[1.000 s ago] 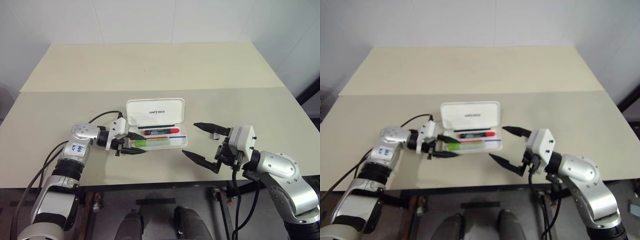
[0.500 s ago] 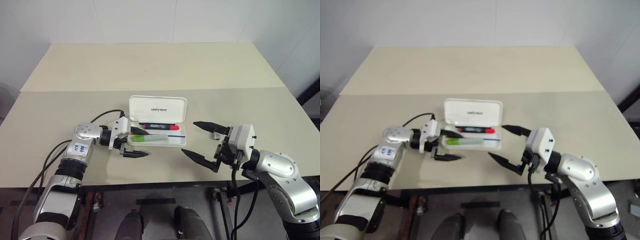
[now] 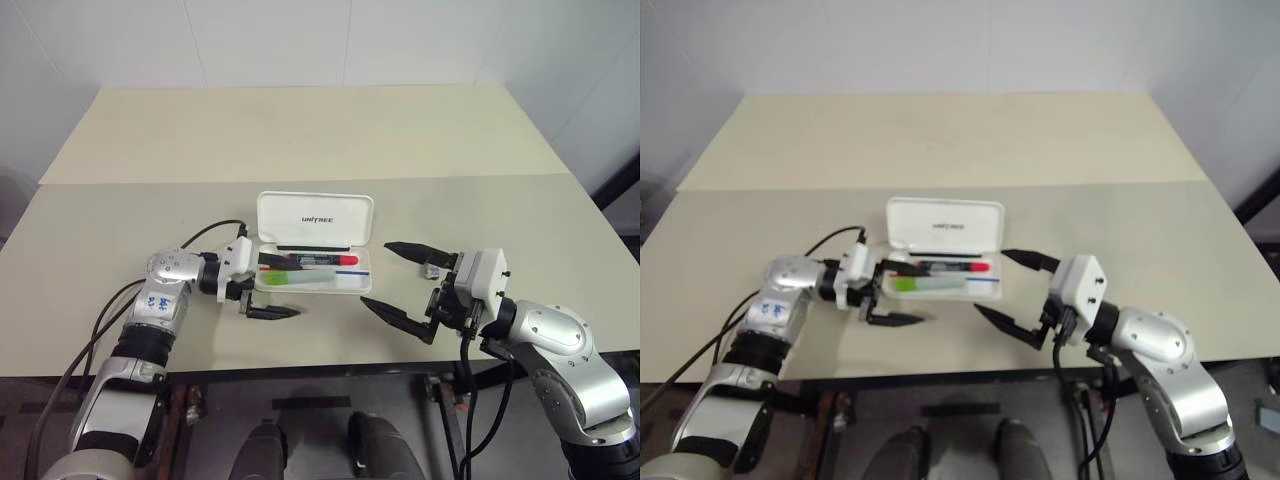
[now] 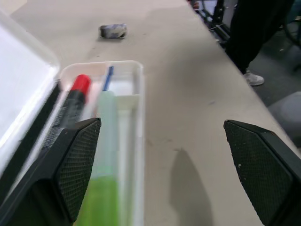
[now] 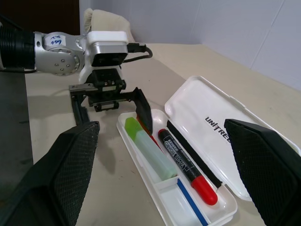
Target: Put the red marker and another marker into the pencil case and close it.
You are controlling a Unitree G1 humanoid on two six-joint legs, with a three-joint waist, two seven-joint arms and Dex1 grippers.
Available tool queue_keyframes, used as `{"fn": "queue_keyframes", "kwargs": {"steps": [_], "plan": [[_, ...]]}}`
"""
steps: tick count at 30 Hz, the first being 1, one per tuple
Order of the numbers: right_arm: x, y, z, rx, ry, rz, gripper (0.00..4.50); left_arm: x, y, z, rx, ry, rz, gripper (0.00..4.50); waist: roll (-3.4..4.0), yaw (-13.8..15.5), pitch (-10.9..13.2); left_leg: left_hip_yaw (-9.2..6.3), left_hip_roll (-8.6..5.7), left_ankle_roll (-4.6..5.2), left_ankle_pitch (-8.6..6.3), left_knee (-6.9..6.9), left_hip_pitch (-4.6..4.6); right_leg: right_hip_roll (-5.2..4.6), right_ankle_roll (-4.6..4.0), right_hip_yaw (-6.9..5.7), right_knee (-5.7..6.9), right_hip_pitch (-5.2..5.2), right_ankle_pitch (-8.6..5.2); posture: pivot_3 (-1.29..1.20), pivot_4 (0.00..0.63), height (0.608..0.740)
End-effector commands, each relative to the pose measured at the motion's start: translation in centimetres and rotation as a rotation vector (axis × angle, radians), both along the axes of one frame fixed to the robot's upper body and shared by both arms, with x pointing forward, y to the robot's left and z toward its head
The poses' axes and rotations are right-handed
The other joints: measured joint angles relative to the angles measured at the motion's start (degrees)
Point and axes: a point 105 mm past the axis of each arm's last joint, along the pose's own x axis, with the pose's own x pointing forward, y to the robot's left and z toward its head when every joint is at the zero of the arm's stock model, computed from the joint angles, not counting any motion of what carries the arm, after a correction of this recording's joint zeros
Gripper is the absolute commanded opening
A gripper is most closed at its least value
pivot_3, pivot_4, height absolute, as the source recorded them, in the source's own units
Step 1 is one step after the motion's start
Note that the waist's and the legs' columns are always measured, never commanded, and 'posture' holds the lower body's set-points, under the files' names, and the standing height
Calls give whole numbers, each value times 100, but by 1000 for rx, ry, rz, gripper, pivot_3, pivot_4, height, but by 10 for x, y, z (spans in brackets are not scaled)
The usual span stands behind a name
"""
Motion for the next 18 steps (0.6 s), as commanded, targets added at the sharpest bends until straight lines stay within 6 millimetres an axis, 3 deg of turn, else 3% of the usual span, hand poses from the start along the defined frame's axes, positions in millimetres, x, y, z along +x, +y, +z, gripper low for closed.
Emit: {"fn": "queue_keyframes", "kwargs": {"steps": [1,8,18], "plan": [[-3,3,7,13,-38,7,4500,-12,-7,5,-16,-18,-57,4460,0,1,0,0,0,0,0,0,0,-1,0,0,-1,0,0,0,150,740],[-3,4,7,17,-38,12,4500,-11,3,-8,8,22,17,4460,0,-7,0,-1,0,0,0,2,1,0,0,0,1,1,0,0,150,740],[-4,7,6,22,-34,21,4500,2,4,6,-105,-10,109,4460,0,2,0,-1,-1,0,0,1,1,-1,-1,0,-2,1,0,0,150,740]]}}
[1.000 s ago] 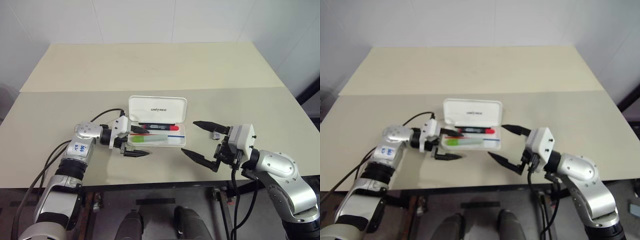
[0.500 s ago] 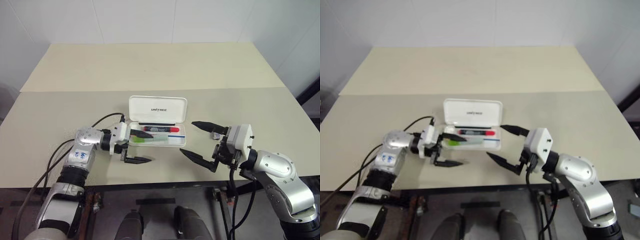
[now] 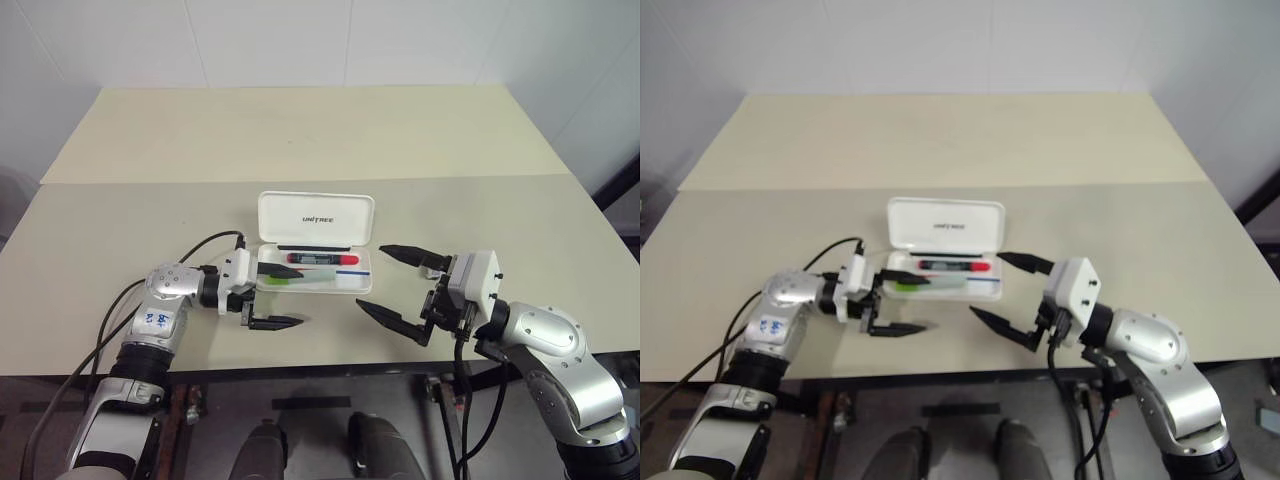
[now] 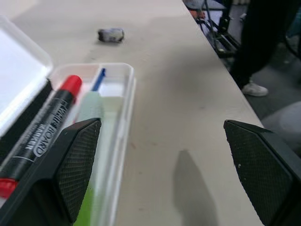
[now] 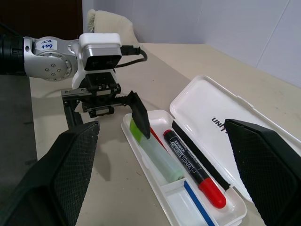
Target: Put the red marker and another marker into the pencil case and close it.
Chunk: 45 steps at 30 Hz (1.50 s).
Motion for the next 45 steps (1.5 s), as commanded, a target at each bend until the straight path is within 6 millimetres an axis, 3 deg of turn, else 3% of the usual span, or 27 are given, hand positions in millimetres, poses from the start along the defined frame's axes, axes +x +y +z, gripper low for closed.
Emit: {"fn": "queue_keyframes", "kwargs": {"steps": [1,10,16,39,45], "plan": [[-3,3,8,19,-42,15,4500,8,5,10,-48,-28,54,4460,0,-1,0,0,0,0,0,0,0,0,0,0,0,0,0,0,150,740],[-3,3,10,17,-49,14,4500,25,15,-4,28,-20,162,4460,0,-3,0,0,-1,0,0,0,1,1,0,0,1,0,0,0,150,740],[-3,3,11,17,-52,9,4500,17,6,-14,43,3,83,4460,0,1,0,0,-1,0,0,-1,1,1,1,-1,0,0,0,0,150,740],[2,7,10,30,-50,14,4500,-3,12,-3,75,-39,-90,4460,0,-9,0,1,1,0,0,-8,0,1,0,-1,-6,-1,0,0,150,740],[12,5,0,-14,-7,-49,4500,-12,14,5,94,-86,-136,4460,0,-5,0,1,2,0,0,-13,0,0,-1,-1,-10,-1,-1,0,150,740]]}}
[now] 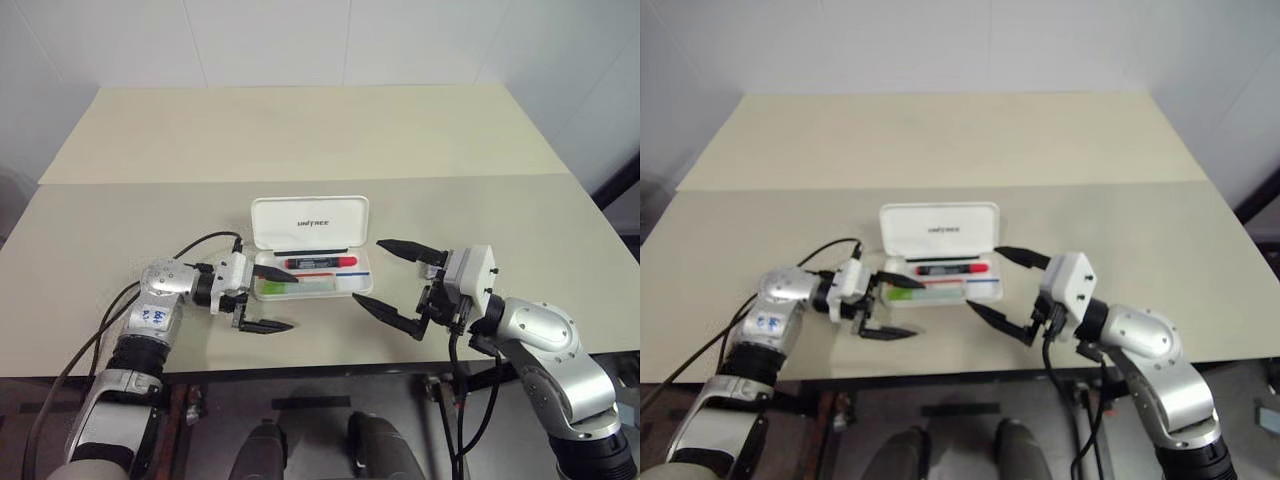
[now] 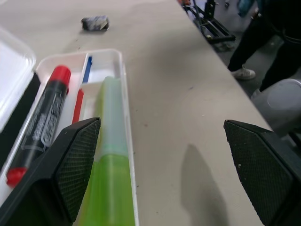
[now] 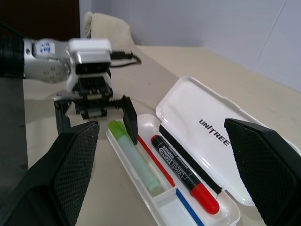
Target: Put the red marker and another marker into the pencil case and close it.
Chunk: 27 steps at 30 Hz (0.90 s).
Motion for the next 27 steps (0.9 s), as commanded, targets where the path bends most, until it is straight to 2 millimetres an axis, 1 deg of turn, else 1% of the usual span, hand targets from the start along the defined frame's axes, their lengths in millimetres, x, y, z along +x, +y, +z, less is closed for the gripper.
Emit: {"fn": "queue_keyframes", "kwargs": {"steps": [1,4,6,8,15,22,25,27], "plan": [[8,-2,-1,-15,9,-68,4500,-6,1,9,-6,-44,-31,4460,0,4,0,0,0,0,0,0,0,0,0,0,0,0,0,0,150,740],[13,-5,-6,-21,38,-117,4500,-6,1,11,-12,-58,-30,4460,0,6,0,0,-1,0,0,0,-1,-1,-1,0,-2,0,0,0,150,740],[21,-8,-10,-14,61,-186,4500,-7,1,13,-16,-64,-31,4460,0,5,0,0,-1,0,0,0,-1,0,-1,0,-2,0,0,0,150,740],[32,-17,-16,-11,94,-305,4500,-8,1,15,-21,-69,-32,4460,0,1,0,-1,0,0,0,-1,-1,0,-1,0,-1,-2,0,0,150,740],[50,-30,-24,4,147,-514,4500,-10,1,20,-27,-79,-33,4460,0,0,0,1,0,0,0,-4,-1,-1,-2,0,-2,-4,-1,0,150,740],[56,-31,-26,15,182,-616,4500,-11,-1,24,-46,-83,-30,4460,0,1,0,0,0,0,0,-8,-2,-1,-4,-1,-3,-5,-2,0,150,740],[58,-37,-29,13,196,-682,4500,-11,-2,28,-78,-76,-20,4460,1,0,0,0,0,0,0,-8,-4,-1,-3,-1,-4,-6,-2,0,150,740],[60,-46,-31,22,208,-741,4500,-9,-5,35,-107,-60,-8,4460,1,0,0,0,0,0,0,-9,-4,-1,-3,-1,-4,-6,-2,0,150,740]]}}
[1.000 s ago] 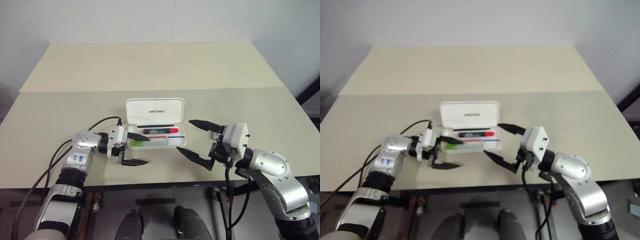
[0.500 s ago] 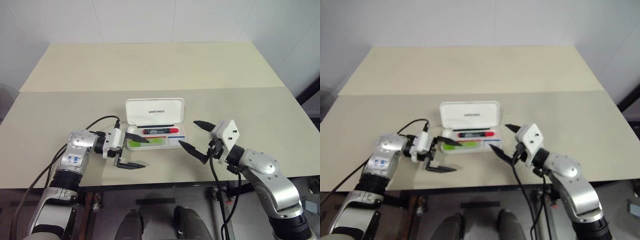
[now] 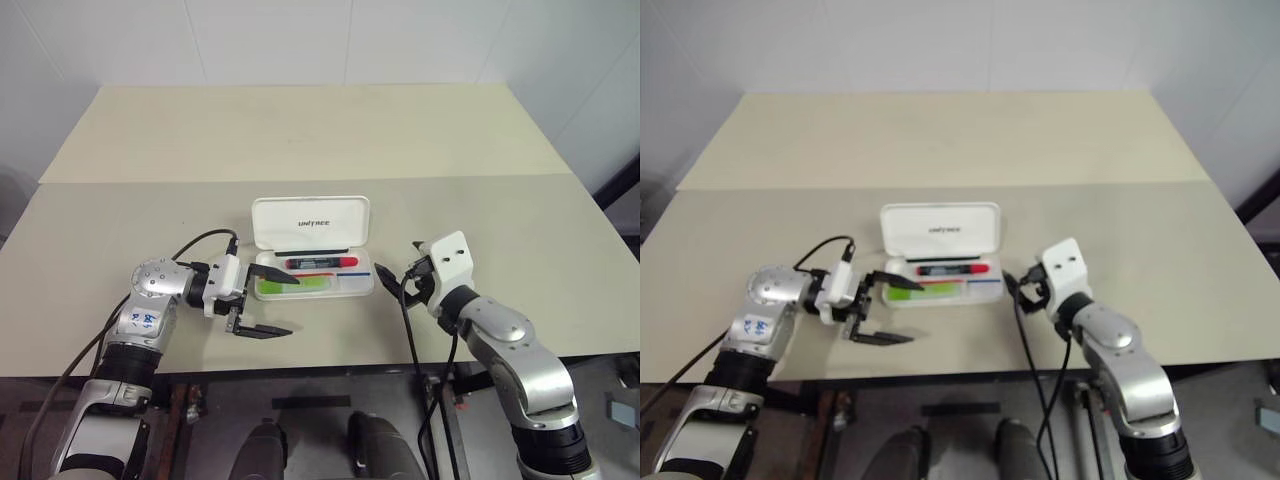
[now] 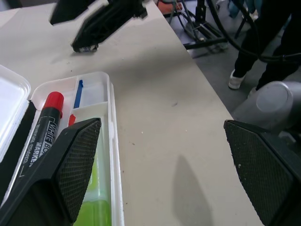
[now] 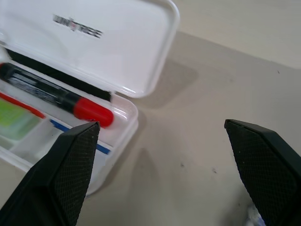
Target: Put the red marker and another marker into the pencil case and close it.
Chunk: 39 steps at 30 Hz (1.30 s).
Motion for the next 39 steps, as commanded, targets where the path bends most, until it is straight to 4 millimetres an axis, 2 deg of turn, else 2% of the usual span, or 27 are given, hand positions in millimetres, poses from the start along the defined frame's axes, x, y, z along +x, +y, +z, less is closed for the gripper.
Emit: {"fn": "queue_keyframes", "kwargs": {"steps": [1,5,10,16,26,29,39], "plan": [[0,-10,13,10,-49,-80,4500,1,-2,21,-71,-24,13,4460,0,-1,0,-1,0,0,0,0,0,0,0,0,0,0,0,0,150,740],[1,-34,9,14,-34,-202,4500,0,-6,29,-99,-9,14,4460,1,-1,0,-1,-1,0,0,-1,0,0,0,0,1,0,0,0,150,740],[-2,-45,-3,23,6,-262,4500,-1,-11,35,-121,-5,19,4460,1,-2,0,-1,0,0,0,-3,0,1,0,0,-1,0,0,0,150,740],[-5,-49,-17,43,53,-283,4500,-3,-17,41,-131,-7,13,4460,1,-24,0,0,1,0,0,-2,1,3,0,2,1,0,0,0,150,740],[-2,-41,-38,75,134,-275,4500,2,-22,57,-164,-27,34,4460,1,-30,0,1,0,0,0,-5,0,2,0,2,-2,-1,0,0,150,740],[-1,-41,-43,82,148,-284,3866,1,-22,58,-167,-33,36,4500,1,-36,0,0,1,0,0,-6,1,3,0,2,-2,-1,0,0,150,740],[2,-42,-43,86,144,-293,254,2,-21,60,-178,-44,45,4500,1,7,0,-1,-5,1,1,5,1,-2,3,3,-2,5,2,0,150,740]]}}
